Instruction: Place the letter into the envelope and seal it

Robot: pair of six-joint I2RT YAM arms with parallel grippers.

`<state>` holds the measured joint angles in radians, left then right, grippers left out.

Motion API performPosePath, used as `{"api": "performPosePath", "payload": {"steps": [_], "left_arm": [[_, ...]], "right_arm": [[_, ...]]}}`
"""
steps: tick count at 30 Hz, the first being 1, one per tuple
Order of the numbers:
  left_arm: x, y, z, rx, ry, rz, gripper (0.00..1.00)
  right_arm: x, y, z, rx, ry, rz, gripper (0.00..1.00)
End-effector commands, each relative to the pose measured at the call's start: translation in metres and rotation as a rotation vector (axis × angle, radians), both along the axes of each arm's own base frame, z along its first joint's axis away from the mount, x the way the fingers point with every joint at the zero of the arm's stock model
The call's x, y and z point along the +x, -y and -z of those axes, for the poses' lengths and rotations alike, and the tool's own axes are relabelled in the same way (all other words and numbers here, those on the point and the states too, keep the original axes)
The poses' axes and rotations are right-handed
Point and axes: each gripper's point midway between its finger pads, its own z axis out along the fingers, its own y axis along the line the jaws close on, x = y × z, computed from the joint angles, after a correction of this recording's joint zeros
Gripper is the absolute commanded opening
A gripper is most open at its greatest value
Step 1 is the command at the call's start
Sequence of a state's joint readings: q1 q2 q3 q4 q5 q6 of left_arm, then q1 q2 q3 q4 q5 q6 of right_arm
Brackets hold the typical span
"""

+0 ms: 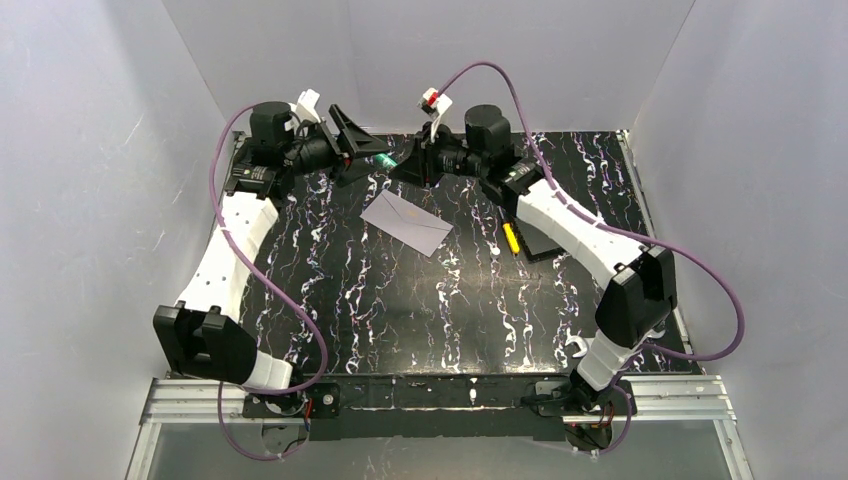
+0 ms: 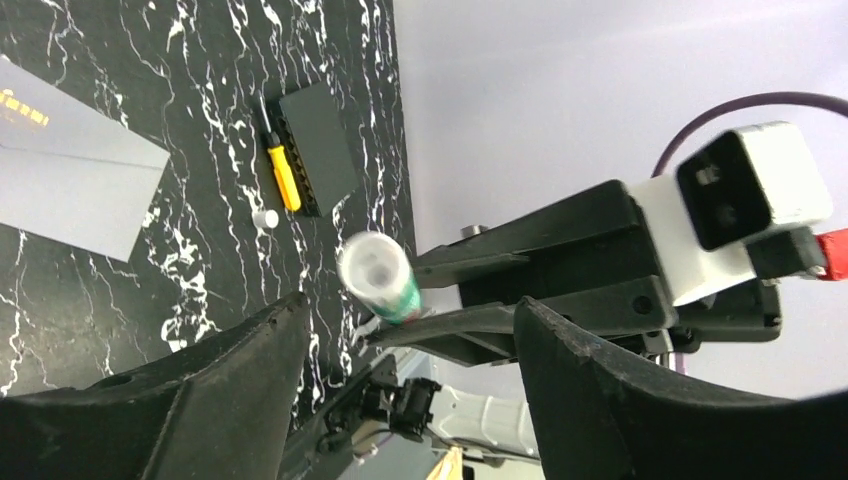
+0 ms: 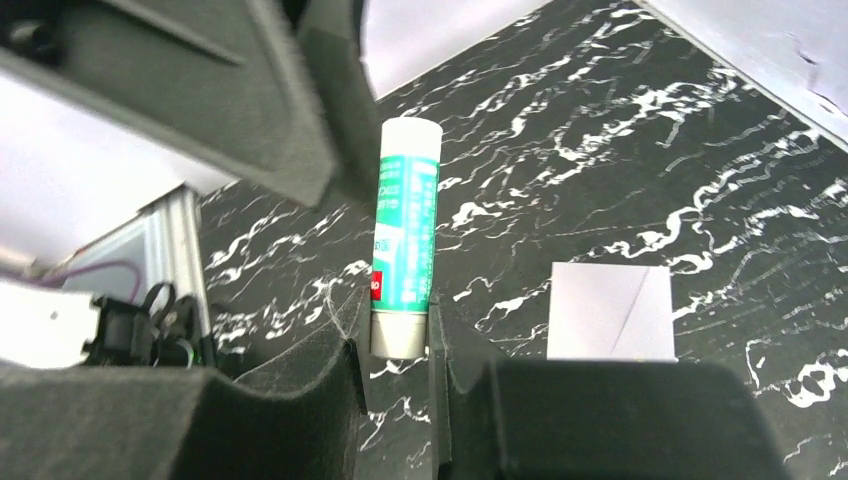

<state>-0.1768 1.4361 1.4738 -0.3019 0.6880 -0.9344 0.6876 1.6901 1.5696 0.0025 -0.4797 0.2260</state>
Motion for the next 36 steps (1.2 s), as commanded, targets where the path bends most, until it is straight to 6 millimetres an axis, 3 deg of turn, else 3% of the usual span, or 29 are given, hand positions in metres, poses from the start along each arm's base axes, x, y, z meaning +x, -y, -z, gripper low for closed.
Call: {"api": "performPosePath", "payload": {"steps": [1,6,11,13,17,23,31,36], "left_arm": [[-0.032,0.001,-0.012,-0.056,-0.029,0.129,0.73],[-0.042,0.006,0.007,-0.084,-0.133,0.222,0.76],[-0.046,0.013,-0.003,-0.186,-0.127,0.282,0.75],[-0.051,0.014,-0.002,-0.199,-0.127,0.302,0.67],[-0.059,0.014,0.002,-0.238,-0.129,0.319,0.42],[-0.063,0.014,0.005,-0.244,-0.142,0.323,0.24],[-0.064,0.012,0.009,-0.226,-0.154,0.315,0.35],[-0.063,0.01,0.012,-0.191,-0.15,0.302,0.3]], "right_arm": [[-0.032,0.004,-0.031,0.0,0.076,-0.221,0.04],[-0.045,0.007,-0.029,0.005,0.053,-0.304,0.03],[-0.048,0.007,-0.017,-0.018,0.027,-0.337,0.02],[-0.048,0.007,-0.017,-0.013,0.025,-0.351,0.02],[-0.045,0.006,-0.017,-0.011,0.021,-0.367,0.02],[-0.045,0.011,-0.013,-0.03,0.007,-0.368,0.02],[-0.047,0.014,-0.012,-0.05,-0.002,-0.397,0.02],[-0.048,0.015,-0.01,-0.053,-0.014,-0.405,0.02]]}}
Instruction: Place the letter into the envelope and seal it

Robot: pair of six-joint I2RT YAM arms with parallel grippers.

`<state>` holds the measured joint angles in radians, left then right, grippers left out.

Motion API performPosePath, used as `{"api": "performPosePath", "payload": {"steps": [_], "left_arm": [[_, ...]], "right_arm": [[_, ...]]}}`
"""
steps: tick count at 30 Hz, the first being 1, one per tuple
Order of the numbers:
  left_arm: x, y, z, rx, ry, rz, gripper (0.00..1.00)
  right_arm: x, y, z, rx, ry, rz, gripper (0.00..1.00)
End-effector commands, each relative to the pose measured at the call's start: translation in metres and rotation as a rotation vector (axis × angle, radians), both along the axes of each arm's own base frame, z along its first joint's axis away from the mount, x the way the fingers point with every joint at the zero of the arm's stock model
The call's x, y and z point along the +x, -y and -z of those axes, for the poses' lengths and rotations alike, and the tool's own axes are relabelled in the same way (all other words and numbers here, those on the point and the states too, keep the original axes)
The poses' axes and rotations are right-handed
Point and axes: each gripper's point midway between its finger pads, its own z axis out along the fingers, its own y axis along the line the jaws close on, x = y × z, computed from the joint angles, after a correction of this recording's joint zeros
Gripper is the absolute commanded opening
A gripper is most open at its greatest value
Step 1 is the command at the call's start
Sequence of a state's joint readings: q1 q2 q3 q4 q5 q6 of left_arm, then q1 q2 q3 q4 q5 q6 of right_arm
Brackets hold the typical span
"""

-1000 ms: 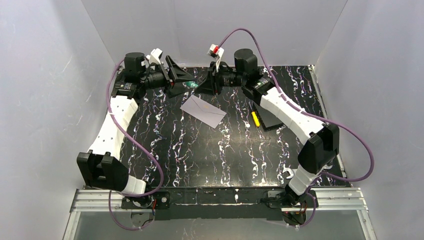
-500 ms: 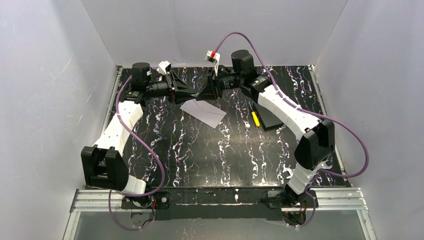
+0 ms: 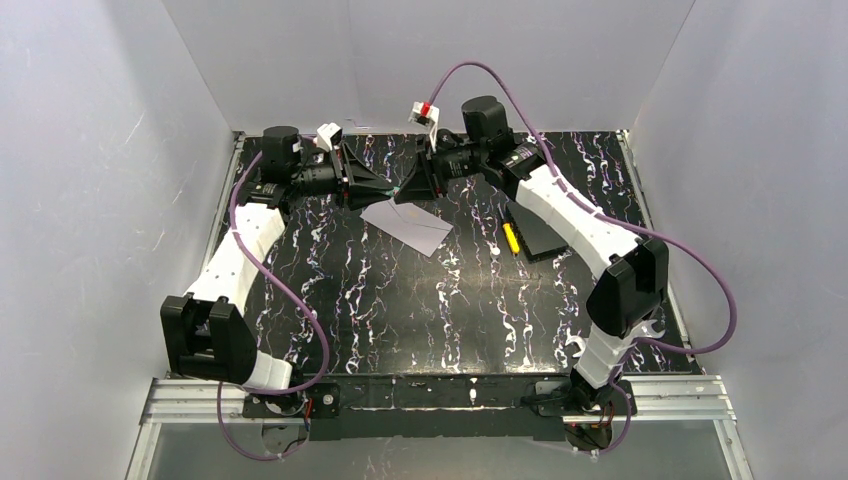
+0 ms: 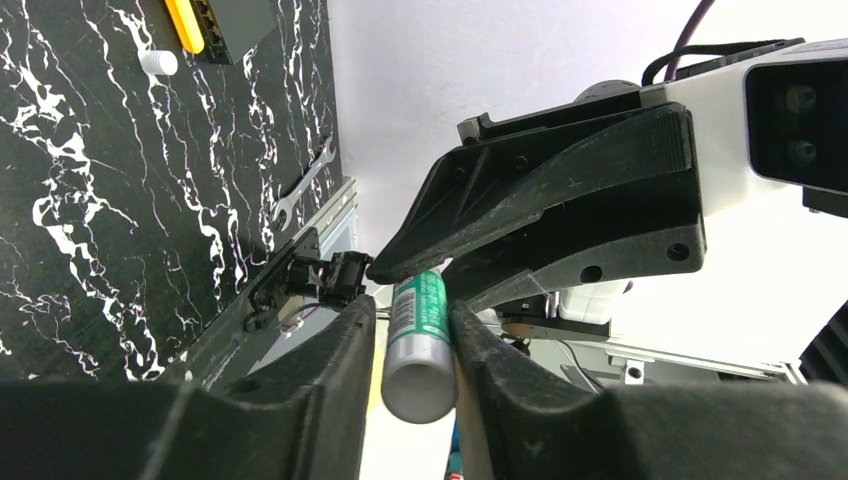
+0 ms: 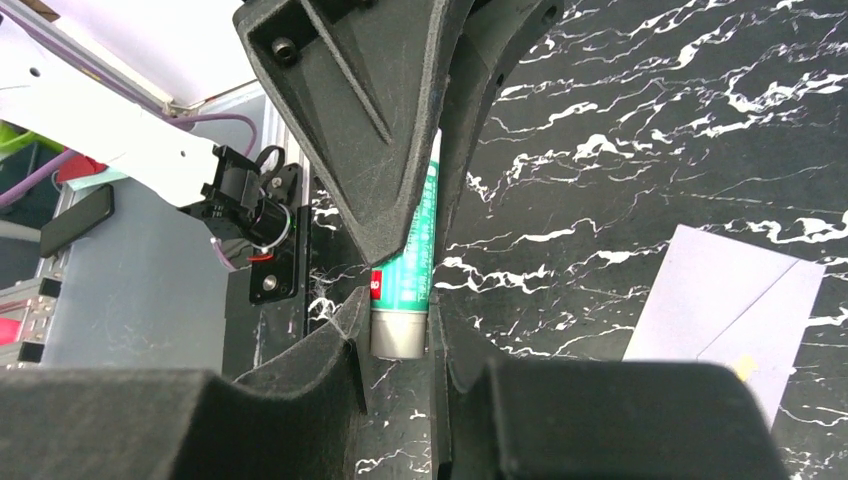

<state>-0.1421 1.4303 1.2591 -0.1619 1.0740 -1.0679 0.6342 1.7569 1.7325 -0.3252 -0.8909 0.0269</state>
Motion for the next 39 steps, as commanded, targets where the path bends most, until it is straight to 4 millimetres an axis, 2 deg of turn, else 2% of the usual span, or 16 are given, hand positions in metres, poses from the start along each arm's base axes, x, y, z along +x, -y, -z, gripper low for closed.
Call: {"api": "performPosePath", "payload": {"steps": [1,4,5,6,8,9,11,13,17,19,21,24,26,29,34,39], "left_arm": [[-0.012,-0.004,-0.019,0.007,0.061,0.018,0.27],[-0.01,-0.003,-0.017,0.007,0.058,0.019,0.09],[-0.009,-0.004,-0.017,0.013,0.062,0.012,0.0],[-0.008,-0.004,-0.016,0.024,0.071,0.0,0.0],[-0.005,-0.006,-0.019,0.043,0.104,-0.023,0.0],[-0.003,-0.007,-0.019,0.056,0.12,-0.038,0.0],[0.003,-0.011,-0.017,0.098,0.152,-0.068,0.0],[0.01,-0.016,-0.009,0.157,0.175,-0.11,0.0],[0.025,-0.029,0.014,0.282,0.217,-0.184,0.0],[0.03,-0.039,0.028,0.361,0.224,-0.227,0.0],[0.032,-0.046,0.039,0.415,0.232,-0.251,0.0],[0.032,-0.053,0.05,0.464,0.24,-0.272,0.0],[0.03,-0.055,0.056,0.483,0.235,-0.274,0.0],[0.028,-0.057,0.064,0.496,0.219,-0.27,0.0],[0.028,-0.055,0.07,0.491,0.205,-0.26,0.0],[0.031,-0.051,0.069,0.466,0.196,-0.253,0.0]], "right_arm": [[-0.001,0.002,-0.016,0.028,0.035,-0.03,0.02],[0.0,0.002,-0.015,0.014,0.022,-0.022,0.02],[0.003,0.002,-0.014,0.004,0.019,-0.006,0.05],[0.004,0.003,-0.013,-0.004,0.017,0.006,0.13],[0.014,0.004,-0.011,-0.021,0.025,0.076,0.55],[0.016,0.006,-0.013,-0.018,0.026,0.101,0.69],[0.02,0.008,-0.018,0.009,0.009,0.138,0.89],[0.024,0.012,-0.026,0.055,-0.026,0.177,0.98],[0.038,0.032,-0.031,0.116,-0.102,0.278,0.99],[0.055,0.047,-0.016,0.077,-0.14,0.421,0.98],[0.073,0.067,0.009,-0.013,-0.181,0.595,0.92],[0.092,0.116,0.071,-0.296,-0.22,0.903,0.78],[0.092,0.157,0.112,-0.496,-0.248,1.09,0.74],[0.082,0.192,0.146,-0.676,-0.231,1.211,0.71],[0.069,0.212,0.193,-0.861,-0.267,1.225,0.79],[0.063,0.199,0.238,-0.861,-0.337,1.157,0.78]]}}
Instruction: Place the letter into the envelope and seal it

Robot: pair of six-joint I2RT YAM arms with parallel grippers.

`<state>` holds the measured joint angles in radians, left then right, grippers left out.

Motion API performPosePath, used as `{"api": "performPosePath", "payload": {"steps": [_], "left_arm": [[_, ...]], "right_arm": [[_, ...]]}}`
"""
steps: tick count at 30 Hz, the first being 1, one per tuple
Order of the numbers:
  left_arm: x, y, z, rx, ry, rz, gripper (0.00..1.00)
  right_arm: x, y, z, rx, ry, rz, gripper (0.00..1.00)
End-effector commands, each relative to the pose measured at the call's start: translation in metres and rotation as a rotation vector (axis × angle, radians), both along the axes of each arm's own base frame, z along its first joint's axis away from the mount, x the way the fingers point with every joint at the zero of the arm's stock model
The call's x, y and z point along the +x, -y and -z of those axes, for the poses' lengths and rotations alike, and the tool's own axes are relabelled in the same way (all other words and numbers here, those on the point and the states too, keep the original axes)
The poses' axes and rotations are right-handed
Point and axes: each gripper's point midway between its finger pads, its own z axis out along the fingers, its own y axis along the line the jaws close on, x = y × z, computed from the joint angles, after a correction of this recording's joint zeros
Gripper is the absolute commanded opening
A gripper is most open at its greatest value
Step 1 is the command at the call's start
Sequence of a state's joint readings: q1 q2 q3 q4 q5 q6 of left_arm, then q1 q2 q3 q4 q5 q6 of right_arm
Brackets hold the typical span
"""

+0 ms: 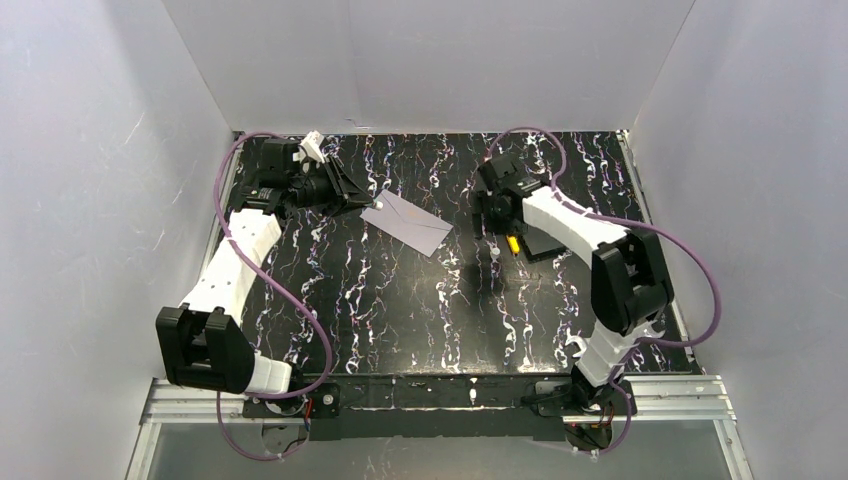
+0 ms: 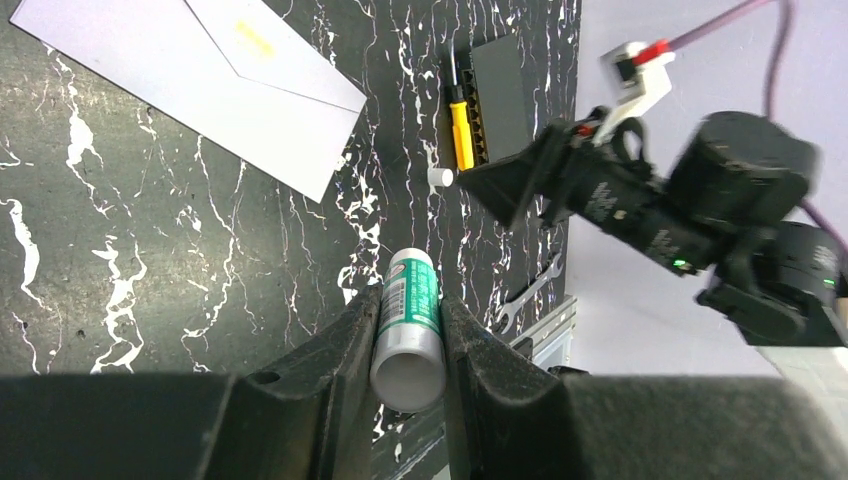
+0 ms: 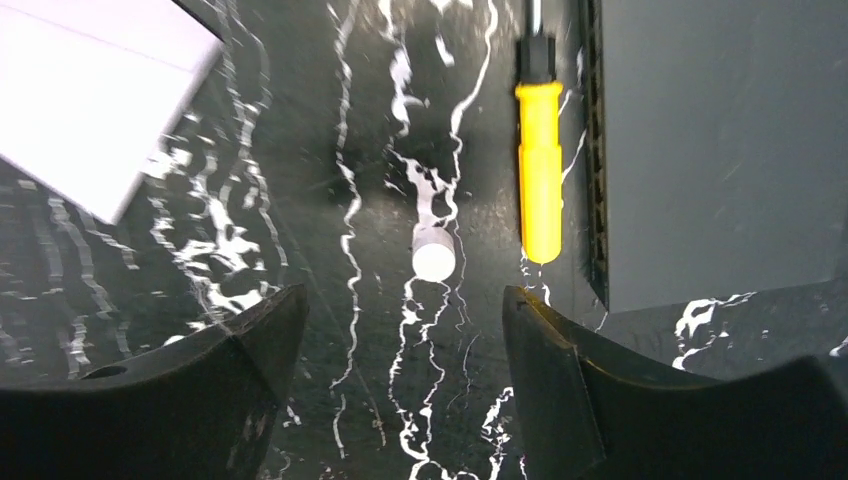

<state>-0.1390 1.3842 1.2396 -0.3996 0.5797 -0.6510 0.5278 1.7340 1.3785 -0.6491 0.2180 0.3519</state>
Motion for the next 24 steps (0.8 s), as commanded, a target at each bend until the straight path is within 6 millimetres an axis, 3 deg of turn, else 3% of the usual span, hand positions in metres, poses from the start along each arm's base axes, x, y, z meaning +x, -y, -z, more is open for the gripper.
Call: {"api": "performPosePath", "payload": {"steps": [1,6,13,20,24], "left_arm": [[-0.002,0.001,-0.008,-0.015,0.021,0.012,0.0],[-0.002,0.002,-0.007,-0.027,0.01,0.017,0.0],[0.0,0.004,-0.007,-0.039,0.002,0.019,0.0],[0.001,0.005,-0.007,-0.047,-0.004,0.019,0.0],[0.001,0.005,-0.005,-0.043,-0.011,0.016,0.0]], "right_arm": [[-0.004,0.0,0.031,-0.002,-0.022,0.018,0.77],[0.001,0.003,0.048,-0.036,-0.043,0.042,0.71],[0.002,0.009,0.064,-0.043,-0.079,0.06,0.52],[0.001,0.014,0.07,-0.063,-0.104,0.061,0.5],[-0.003,0.012,0.078,-0.055,-0.142,0.036,0.44]]}}
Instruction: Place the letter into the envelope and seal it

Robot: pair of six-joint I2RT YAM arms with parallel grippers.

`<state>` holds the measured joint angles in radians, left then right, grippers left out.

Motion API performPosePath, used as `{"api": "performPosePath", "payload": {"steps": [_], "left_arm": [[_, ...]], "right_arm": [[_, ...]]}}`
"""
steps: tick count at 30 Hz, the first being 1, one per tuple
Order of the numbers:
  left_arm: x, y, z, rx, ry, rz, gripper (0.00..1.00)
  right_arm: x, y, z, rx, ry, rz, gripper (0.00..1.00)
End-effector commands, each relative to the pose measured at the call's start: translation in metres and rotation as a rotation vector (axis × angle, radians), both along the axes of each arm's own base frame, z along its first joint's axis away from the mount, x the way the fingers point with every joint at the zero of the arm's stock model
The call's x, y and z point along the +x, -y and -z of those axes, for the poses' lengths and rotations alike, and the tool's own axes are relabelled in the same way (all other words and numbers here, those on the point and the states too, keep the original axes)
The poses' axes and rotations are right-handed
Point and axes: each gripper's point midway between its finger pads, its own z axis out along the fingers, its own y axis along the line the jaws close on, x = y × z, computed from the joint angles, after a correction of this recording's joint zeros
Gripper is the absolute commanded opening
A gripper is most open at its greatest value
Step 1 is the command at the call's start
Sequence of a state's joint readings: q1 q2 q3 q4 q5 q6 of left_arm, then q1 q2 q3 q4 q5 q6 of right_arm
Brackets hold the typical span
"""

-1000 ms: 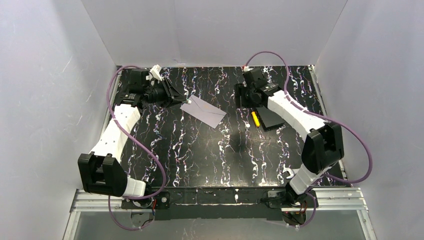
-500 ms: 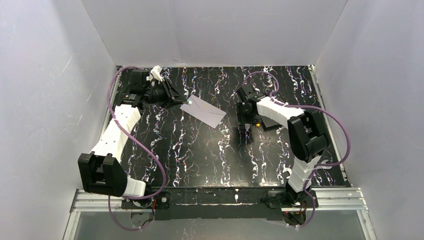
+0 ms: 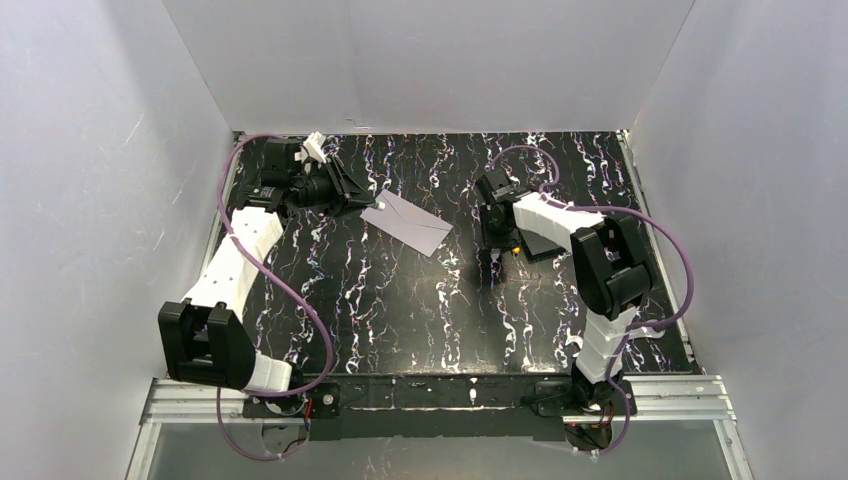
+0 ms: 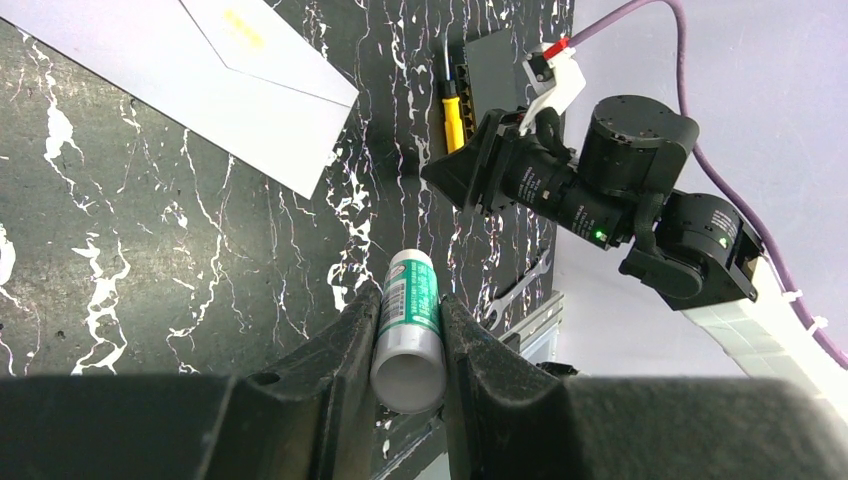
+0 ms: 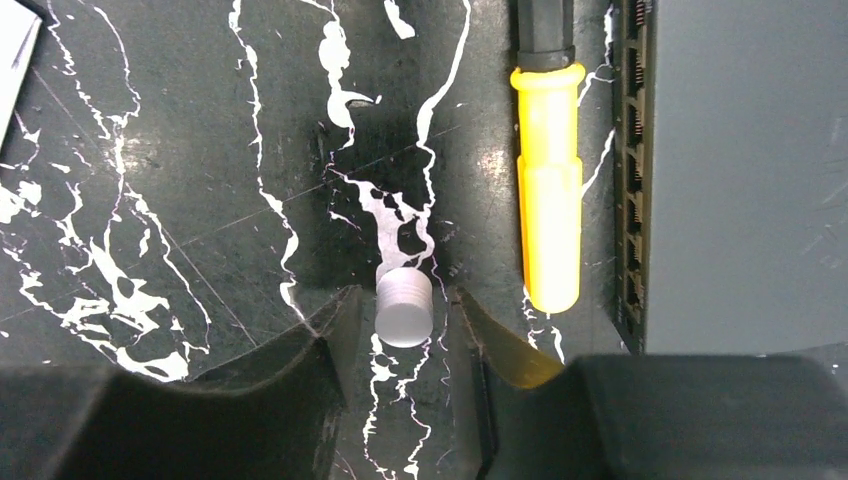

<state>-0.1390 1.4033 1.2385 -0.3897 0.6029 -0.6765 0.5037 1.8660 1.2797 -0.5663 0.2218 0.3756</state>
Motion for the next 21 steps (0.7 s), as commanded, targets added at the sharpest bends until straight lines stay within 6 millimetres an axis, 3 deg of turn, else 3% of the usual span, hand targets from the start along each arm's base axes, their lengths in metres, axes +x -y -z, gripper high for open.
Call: {"api": "performPosePath", "payload": {"steps": [1,5,8,12,16,19,21], "left_arm": [[0.0,0.0,-0.008,-0.014,0.015,0.011,0.0],[-0.001,0.0,-0.007,-0.009,0.015,0.011,0.0],[-0.001,0.001,-0.009,-0.013,0.017,0.012,0.0],[0.0,0.006,-0.017,-0.059,0.003,0.015,0.0],[0.005,0.021,-0.033,-0.218,-0.035,0.019,0.0],[0.013,0.035,-0.054,-0.415,-0.057,0.018,0.0],[0.015,0.039,-0.061,-0.472,-0.066,0.026,0.0]], "right_arm": [[0.005,-0.005,0.004,0.014,-0.019,-0.012,0.43],[0.005,-0.006,0.003,0.017,-0.021,-0.013,0.35],[0.01,-0.007,-0.002,0.021,0.001,-0.028,0.19],[0.021,-0.022,-0.032,0.1,0.076,-0.086,0.13],[0.026,-0.074,-0.098,0.406,0.195,-0.237,0.12],[0.027,-0.116,-0.175,0.74,0.317,-0.332,0.12],[0.023,-0.132,-0.228,0.942,0.394,-0.379,0.12]]}}
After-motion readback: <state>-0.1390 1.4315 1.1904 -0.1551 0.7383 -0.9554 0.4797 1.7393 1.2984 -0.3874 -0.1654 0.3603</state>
